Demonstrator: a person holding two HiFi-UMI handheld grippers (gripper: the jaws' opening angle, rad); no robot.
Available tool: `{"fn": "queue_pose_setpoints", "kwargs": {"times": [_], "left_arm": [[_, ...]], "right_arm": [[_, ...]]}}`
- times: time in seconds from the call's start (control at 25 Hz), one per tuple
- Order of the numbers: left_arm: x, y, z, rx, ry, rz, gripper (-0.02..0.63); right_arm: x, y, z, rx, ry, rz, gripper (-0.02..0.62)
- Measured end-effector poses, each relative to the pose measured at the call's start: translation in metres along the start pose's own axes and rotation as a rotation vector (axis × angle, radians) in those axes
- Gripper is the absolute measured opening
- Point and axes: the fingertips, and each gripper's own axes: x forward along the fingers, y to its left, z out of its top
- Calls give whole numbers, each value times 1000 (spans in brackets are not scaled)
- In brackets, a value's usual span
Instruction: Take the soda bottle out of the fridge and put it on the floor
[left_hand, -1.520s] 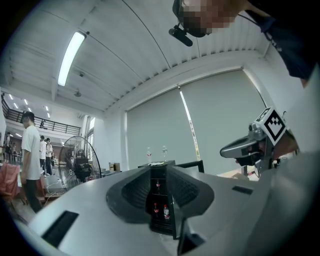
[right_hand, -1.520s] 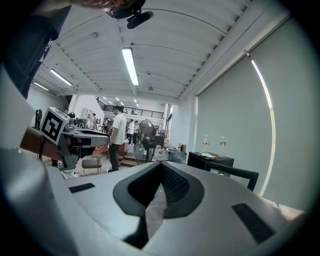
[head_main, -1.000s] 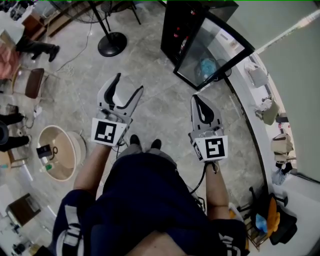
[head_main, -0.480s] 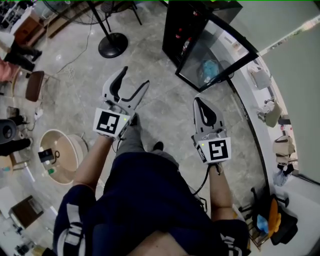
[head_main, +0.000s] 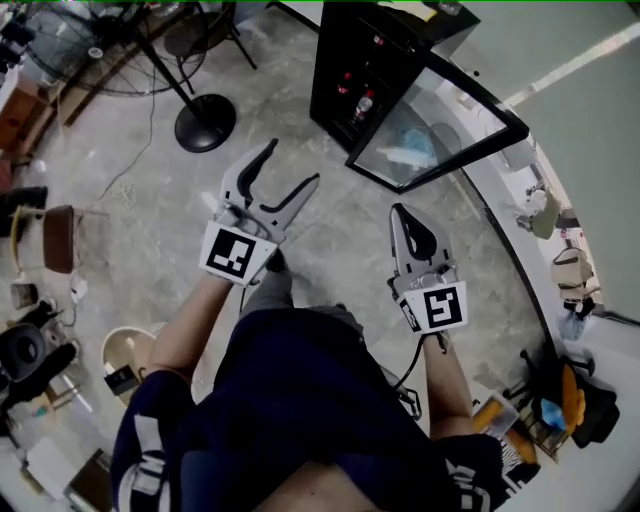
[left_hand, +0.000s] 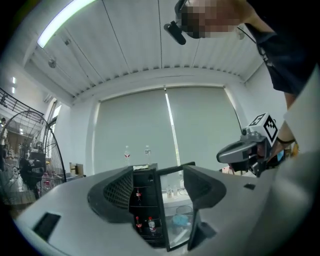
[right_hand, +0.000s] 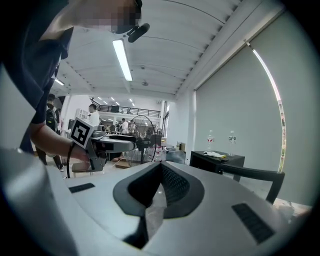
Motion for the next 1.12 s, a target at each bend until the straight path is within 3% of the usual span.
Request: {"fn": "queue_pose_setpoints", "kwargs": {"times": [0.16, 0.52, 1.12], "left_arm": [[37, 41, -18, -1, 22, -76, 305], [141, 91, -70, -16, 67, -183, 304], [335, 146, -148, -15, 119, -262, 305]], "right_arm": [[46, -12, -5, 10, 28, -58, 17], [118, -60, -25, 36, 57, -137, 17], [211, -163, -61, 95, 92, -203, 17]]}}
